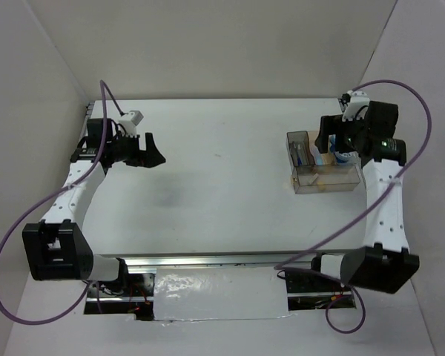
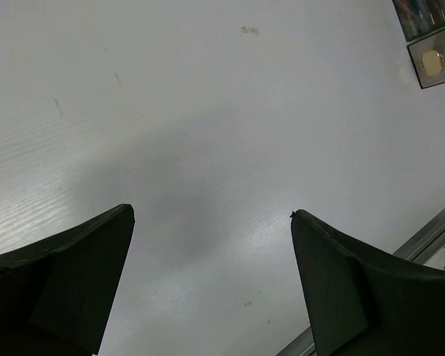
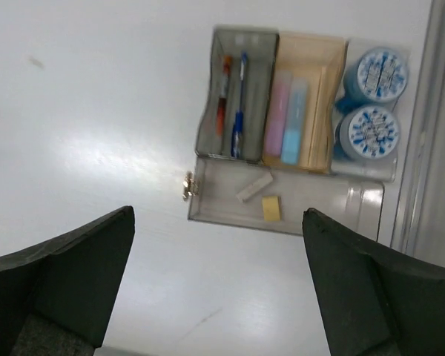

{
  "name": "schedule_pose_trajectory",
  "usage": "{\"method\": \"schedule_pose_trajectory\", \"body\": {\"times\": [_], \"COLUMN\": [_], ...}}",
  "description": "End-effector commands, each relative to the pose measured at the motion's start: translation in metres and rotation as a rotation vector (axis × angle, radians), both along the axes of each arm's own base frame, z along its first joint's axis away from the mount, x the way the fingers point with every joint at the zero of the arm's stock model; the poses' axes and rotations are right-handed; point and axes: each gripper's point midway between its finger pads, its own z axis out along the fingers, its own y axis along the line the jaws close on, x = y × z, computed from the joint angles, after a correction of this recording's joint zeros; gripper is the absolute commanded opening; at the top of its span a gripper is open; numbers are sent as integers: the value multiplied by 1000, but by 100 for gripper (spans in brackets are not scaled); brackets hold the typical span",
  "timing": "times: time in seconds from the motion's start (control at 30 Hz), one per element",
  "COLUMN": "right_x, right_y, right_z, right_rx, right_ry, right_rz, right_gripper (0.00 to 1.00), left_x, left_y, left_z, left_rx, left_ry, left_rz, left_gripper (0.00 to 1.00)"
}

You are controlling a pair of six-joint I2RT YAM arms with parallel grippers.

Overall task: Sort the stationery into containers
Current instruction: Place the stationery into the container

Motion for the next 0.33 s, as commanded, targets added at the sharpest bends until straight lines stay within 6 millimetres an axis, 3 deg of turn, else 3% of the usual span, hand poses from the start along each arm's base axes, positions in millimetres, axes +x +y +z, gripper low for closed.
{"method": "schedule_pose_trajectory", "body": {"times": [0.0,0.03,0.17,0.2,0.23,0.3], "right_x": [-18,-24,-55,-55,-61,-71], "right_y": [14,14,10,9,10,11], "right_z": [24,33,8,21,3,-8], "right_rx": [80,74,92,78,88,77], "right_ry": [-89,-138,-158,-214,-186,-200], "right_rz": [-26,-32,-89,-90,-99,-108], "right_gripper": [100,100,100,100,100,100], "left_x": [-2,-3,-12,-14,-16,-22], "left_y": [15,20,37,41,47,52], "left_z": [31,32,37,33,39,36], "left_rx": [47,58,121,133,160,199], "left_ry": [-89,-88,-106,-98,-125,-138], "left_rz": [42,64,147,172,203,209], "left_gripper": [99,99,99,99,99,100]}}
